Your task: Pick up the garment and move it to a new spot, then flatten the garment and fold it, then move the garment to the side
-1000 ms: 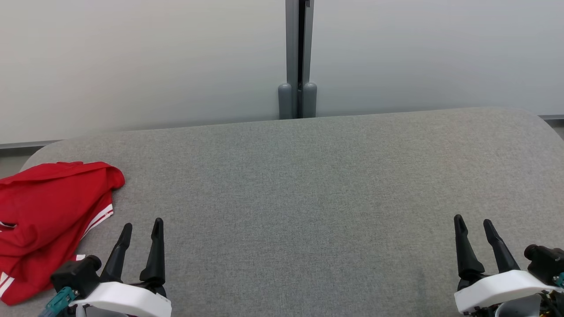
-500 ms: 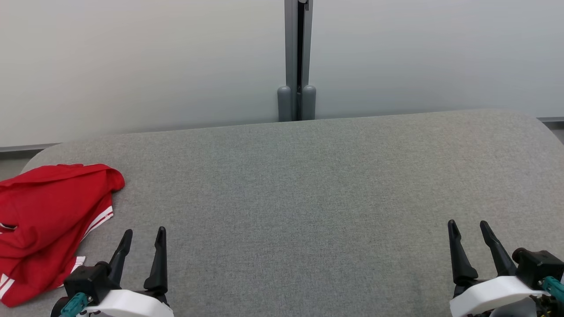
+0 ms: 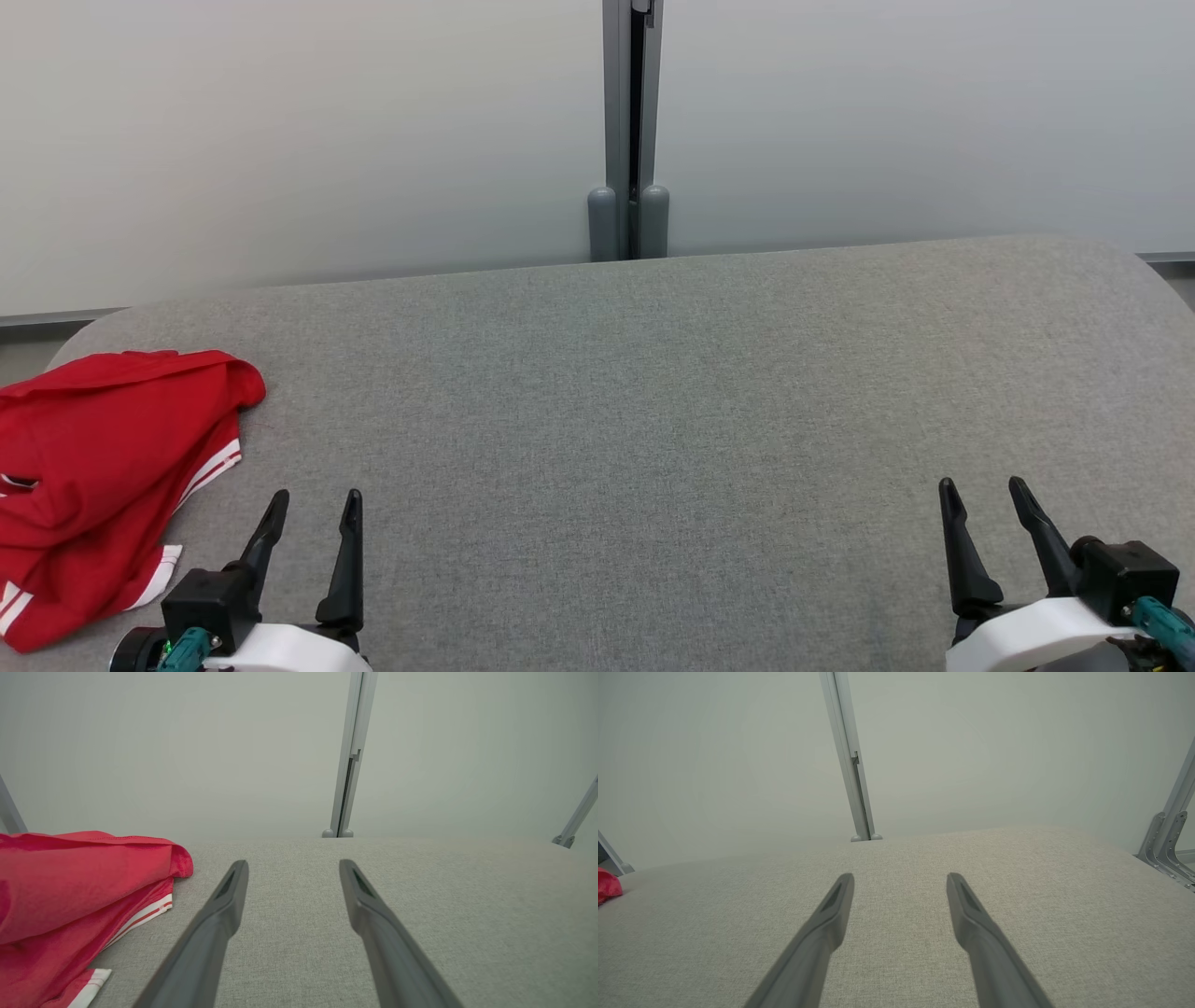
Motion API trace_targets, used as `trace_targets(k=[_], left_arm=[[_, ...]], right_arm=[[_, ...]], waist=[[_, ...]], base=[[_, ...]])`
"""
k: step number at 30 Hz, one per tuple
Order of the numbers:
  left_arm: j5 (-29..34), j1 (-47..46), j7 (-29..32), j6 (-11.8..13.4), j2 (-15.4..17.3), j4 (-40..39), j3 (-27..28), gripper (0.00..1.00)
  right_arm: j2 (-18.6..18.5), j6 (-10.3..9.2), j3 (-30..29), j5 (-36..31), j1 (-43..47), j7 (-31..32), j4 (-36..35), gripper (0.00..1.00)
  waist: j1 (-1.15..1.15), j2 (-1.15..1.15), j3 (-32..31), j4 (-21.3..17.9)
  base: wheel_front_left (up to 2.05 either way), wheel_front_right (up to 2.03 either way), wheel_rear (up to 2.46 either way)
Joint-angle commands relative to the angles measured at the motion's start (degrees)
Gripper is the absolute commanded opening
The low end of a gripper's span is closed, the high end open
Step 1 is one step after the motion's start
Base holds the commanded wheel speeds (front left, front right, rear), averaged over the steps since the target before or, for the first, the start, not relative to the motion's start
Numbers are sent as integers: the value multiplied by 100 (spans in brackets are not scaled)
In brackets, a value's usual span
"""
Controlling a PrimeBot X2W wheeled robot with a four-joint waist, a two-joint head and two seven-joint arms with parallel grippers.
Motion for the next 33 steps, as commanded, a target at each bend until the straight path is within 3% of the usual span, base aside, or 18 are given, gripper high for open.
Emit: trace_targets(k=[1,25,33], left_arm=[[138,18,-56,14,8,-6,3,100],[846,50,-295,-100,-177,227,191,100],[747,-36,-285,-139,-219,329,299,100]], right_arm=[[-14,2,1,-83,43,-56,-36,100],[-79,2,125,-436,148,-107,-12,100],[-64,2,85,-307,117,-97,7,100]], waist=[[0,0,0,1],[0,0,-18,32],[0,0,9,155]], base=[[0,0,0],[0,0,0],[0,0,0]])
